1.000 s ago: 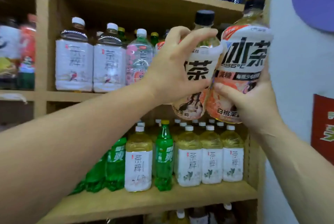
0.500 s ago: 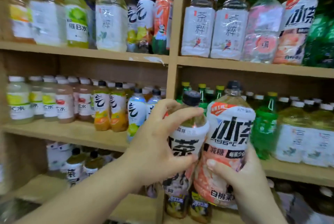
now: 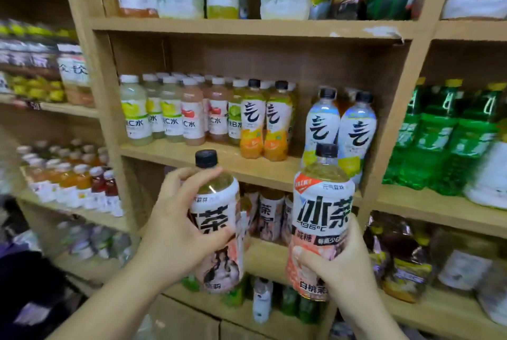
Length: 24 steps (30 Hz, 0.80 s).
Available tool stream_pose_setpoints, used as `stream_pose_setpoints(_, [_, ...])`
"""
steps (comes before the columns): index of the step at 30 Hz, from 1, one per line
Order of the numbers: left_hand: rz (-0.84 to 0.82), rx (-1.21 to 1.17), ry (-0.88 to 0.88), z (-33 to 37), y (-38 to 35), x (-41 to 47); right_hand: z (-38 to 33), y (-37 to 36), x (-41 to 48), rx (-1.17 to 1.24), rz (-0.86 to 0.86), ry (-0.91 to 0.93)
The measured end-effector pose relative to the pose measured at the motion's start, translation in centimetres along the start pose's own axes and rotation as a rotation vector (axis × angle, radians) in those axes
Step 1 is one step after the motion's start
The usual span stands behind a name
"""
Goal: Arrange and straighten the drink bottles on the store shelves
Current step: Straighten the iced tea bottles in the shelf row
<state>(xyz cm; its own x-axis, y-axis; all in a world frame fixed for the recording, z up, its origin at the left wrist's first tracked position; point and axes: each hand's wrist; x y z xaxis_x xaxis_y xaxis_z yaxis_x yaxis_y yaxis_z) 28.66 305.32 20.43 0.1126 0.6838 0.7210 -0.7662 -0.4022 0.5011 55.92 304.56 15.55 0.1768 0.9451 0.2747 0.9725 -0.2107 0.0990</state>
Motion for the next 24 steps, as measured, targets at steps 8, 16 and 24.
stream_pose_setpoints(8, [-0.144, -0.007, 0.174, -7.4, -4.4, -3.3, 9.1, -3.7, 2.1, -0.038, -0.001, -0.234])
stream_pose_setpoints(16, [-0.316, -0.037, 0.217, -11.7, -13.3, -4.9, 16.5, -3.5, 3.8, -0.117, 0.008, -0.295])
stream_pose_setpoints(24, [-0.404, -0.091, 0.147, -14.9, -18.6, -3.3, 19.9, -4.4, 4.8, -0.14, 0.171, -0.308])
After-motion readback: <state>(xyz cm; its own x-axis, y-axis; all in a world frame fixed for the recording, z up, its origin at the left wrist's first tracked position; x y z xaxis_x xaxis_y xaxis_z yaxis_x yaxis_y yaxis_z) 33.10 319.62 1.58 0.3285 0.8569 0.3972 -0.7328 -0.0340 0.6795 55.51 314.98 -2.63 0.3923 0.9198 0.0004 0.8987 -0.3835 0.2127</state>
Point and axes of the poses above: each hand's wrist, its own x-axis towards the middle knuckle, its own y-axis out of the back of the hand, z = x × y, and after that the axes turned 2 degrees about -y, right-handed
